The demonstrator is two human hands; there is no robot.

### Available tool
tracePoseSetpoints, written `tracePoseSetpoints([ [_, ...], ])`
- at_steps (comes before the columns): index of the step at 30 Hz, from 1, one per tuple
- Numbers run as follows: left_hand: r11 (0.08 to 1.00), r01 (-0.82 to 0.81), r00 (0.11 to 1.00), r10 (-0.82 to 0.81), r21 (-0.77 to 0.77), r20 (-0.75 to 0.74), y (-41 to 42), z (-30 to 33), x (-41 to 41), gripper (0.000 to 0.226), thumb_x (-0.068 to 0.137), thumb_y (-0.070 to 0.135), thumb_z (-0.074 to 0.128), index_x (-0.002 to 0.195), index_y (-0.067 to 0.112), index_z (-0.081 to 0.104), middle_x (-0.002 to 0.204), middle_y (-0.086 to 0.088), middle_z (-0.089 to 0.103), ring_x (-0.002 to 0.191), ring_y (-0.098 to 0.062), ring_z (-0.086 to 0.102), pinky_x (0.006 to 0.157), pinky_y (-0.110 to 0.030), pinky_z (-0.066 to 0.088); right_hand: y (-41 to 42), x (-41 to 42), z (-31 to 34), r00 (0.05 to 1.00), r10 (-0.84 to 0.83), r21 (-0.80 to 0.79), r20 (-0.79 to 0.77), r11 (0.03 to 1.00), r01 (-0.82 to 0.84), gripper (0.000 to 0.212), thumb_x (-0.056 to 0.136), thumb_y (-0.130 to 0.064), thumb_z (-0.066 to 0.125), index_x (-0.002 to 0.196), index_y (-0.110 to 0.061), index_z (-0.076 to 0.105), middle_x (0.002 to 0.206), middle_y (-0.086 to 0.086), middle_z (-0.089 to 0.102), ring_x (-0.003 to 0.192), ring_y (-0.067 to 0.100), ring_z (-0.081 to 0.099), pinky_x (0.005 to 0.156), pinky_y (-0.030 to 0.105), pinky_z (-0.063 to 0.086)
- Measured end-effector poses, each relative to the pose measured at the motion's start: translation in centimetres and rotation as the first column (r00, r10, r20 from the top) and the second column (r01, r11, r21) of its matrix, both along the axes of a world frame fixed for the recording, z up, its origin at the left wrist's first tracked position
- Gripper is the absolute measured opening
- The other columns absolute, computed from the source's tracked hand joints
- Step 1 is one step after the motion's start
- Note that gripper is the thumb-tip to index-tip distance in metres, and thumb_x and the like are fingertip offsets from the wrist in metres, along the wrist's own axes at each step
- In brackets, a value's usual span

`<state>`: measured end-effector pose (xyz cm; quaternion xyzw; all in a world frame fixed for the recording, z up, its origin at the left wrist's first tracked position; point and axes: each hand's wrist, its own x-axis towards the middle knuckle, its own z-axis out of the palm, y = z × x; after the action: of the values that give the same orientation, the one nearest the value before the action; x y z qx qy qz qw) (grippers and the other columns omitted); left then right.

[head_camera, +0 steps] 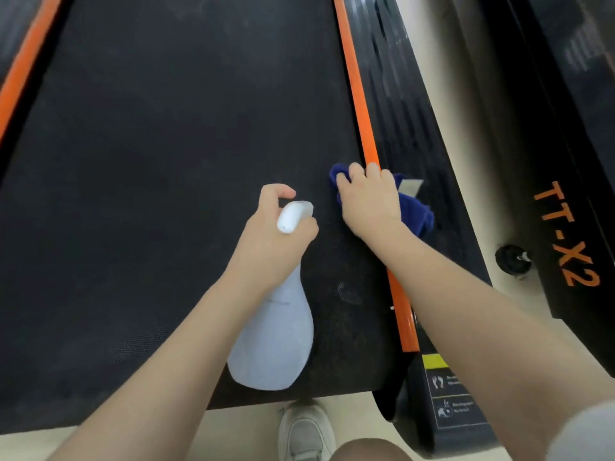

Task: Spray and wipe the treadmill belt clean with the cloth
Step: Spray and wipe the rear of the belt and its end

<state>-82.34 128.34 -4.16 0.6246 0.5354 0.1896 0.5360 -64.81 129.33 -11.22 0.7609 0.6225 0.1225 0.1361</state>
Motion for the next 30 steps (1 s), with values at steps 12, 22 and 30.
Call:
tracePoseSetpoints([
  [12, 0.995, -0.098, 0.995, 0.099, -0.009, 0.03, 0.6, -0.3, -1.5, 0.035, 0.087, 0.017, 0.055, 0.117, 0.029, 0.043, 0.095, -0.003, 0.067, 0.085, -0.013, 0.062, 0.07, -0.021, 0.045, -0.7, 0.7, -0.8, 0.997, 0.015, 0.056, 0.08, 0.998, -0.019, 0.017, 0.086, -0.017, 0.05, 0.099, -0.015, 0.061, 0.098, 0.004, 0.056, 0.08, 0.024, 0.051, 0.063, 0.033, 0.03],
  [22, 1.0, -0.006, 0.997, 0.005, -0.009, -0.082, -2.6, -1.0, -6.1, 0.037, 0.088, 0.015, 0.054, 0.119, 0.032, 0.04, 0.091, -0.007, 0.066, 0.065, 0.002, 0.052, 0.061, -0.013, 0.041, -11.7, -6.0, -2.4, 0.866, 0.37, 0.313, -0.336, 0.911, -0.268, 0.032, 0.079, -0.017, 0.052, 0.106, -0.009, 0.067, 0.087, 0.011, 0.06, 0.06, 0.029, 0.052, 0.048, 0.032, 0.044],
  [30, 0.993, -0.119, 0.991, 0.119, 0.009, -0.061, -4.0, -1.3, -11.2, 0.044, 0.085, 0.016, 0.059, 0.123, 0.031, 0.042, 0.087, 0.001, 0.069, 0.089, -0.008, 0.062, 0.072, -0.019, 0.042, -9.0, -10.5, -2.4, 0.869, 0.057, 0.394, -0.491, 0.904, 0.164, 0.028, 0.076, -0.015, 0.074, 0.103, -0.013, 0.069, 0.091, 0.015, 0.06, 0.053, 0.031, 0.051, 0.042, 0.027, 0.036],
])
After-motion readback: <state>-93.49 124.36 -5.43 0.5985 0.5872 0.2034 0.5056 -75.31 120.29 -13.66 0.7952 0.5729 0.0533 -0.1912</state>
